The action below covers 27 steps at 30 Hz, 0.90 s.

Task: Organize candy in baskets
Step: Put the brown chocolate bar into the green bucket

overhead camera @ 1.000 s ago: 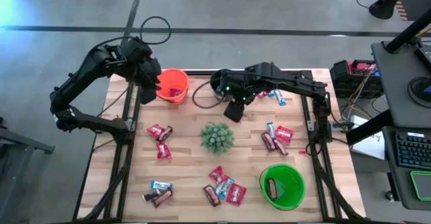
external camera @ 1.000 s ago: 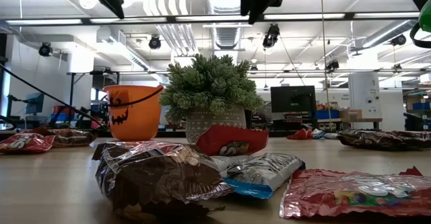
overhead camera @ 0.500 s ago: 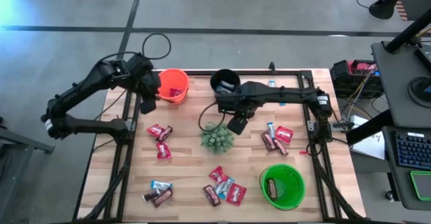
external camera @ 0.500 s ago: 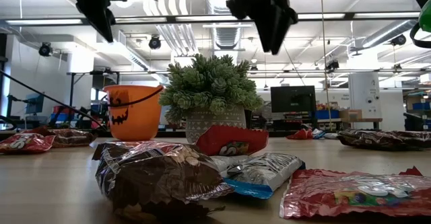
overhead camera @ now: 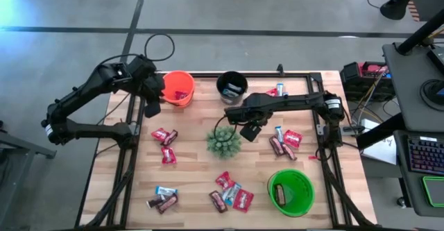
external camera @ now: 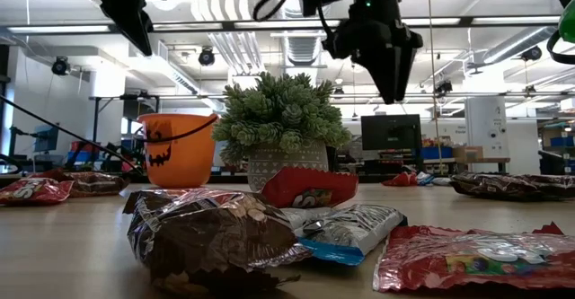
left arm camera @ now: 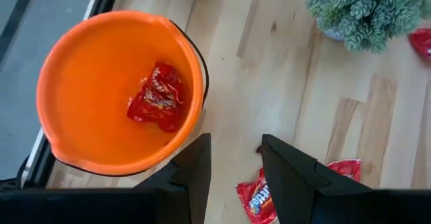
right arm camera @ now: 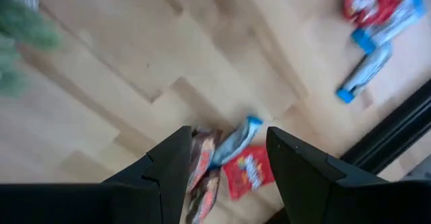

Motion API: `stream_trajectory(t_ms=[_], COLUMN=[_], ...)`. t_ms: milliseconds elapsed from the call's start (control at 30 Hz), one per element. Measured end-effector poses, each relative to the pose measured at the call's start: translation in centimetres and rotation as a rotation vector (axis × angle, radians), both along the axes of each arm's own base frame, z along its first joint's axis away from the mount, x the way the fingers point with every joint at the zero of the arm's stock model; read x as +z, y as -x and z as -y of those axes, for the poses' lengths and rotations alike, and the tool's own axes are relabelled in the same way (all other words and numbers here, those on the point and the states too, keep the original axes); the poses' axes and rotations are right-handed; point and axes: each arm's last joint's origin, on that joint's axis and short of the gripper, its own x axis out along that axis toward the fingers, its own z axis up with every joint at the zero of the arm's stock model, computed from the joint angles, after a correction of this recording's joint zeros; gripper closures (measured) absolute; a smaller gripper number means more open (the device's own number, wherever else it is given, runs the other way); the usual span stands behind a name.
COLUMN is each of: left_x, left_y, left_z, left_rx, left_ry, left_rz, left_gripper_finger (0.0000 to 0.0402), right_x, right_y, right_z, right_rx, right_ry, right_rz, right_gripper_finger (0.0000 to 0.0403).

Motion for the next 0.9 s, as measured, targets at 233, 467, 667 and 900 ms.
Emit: stream_trajectory(t_ms=[233, 467, 667, 900], left_x=[-0.3, -0.6, -1.1, -4.8], left_y=[0.8, 1.5, 1.8, 2.0], left_z=[1.1, 1.8, 2.1, 3.4], left_rx=[-0.026, 0.055, 0.142, 0.139], left_ry=[0.165, 0.214, 0.267, 0.325], left_rz=[-0.01, -0.004, -0.002, -0.074], left_gripper_finger=[0.0287, 0.0276, 0.0243, 0.0228], right_x=[2.0, 4.2, 6.7, 9.8], right_y=[-0.6, -1.0, -0.7, 1.4], right_z=[0.0, 0.2, 0.5, 1.3], right_rx=[0.03, 0.041, 0.059, 0.024], right_ry=[0.036, 0.084, 0.128, 0.213], right_rz=[0.096, 0.176, 0.248, 0.313], right_gripper_finger=[0.0218, 0.0218, 0.0218, 0.0218])
